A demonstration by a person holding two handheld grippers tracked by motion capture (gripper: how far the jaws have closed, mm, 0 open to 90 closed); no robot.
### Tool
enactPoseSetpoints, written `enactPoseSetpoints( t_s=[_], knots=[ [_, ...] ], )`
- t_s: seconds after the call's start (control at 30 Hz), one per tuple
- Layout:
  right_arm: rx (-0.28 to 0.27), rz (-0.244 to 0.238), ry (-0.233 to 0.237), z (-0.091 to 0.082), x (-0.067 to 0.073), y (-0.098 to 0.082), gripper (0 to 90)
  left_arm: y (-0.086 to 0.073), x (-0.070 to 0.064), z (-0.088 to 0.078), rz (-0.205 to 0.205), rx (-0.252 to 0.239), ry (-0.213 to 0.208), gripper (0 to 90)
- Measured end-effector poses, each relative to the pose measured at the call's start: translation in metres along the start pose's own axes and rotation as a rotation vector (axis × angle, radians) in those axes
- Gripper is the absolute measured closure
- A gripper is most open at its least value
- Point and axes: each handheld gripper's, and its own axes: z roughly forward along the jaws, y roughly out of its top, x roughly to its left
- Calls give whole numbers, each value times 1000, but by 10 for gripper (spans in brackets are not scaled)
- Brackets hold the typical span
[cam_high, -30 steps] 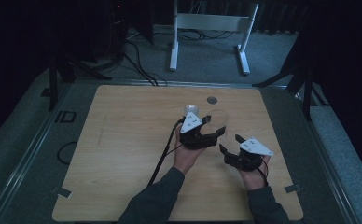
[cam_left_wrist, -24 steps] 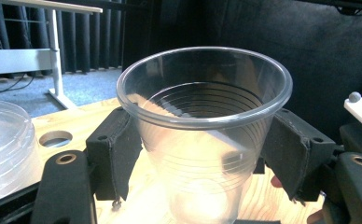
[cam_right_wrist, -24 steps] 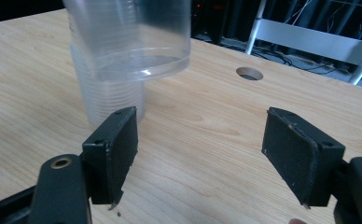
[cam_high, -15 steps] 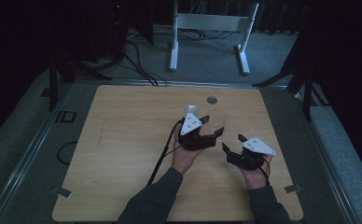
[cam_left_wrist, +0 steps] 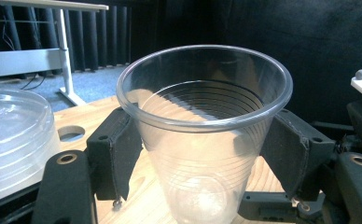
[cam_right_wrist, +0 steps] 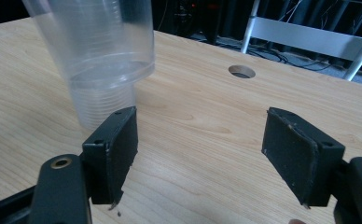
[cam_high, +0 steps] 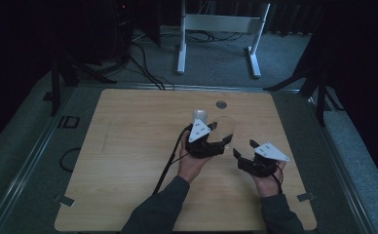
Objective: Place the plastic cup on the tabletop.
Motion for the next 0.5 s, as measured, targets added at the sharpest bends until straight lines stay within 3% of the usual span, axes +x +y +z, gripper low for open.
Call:
enactPoseSetpoints(
  t_s=[0.5],
  knots=[
    [-1,9,-7,0,-3,1,266,-1,0,-4,36,7,16,306]
  ],
)
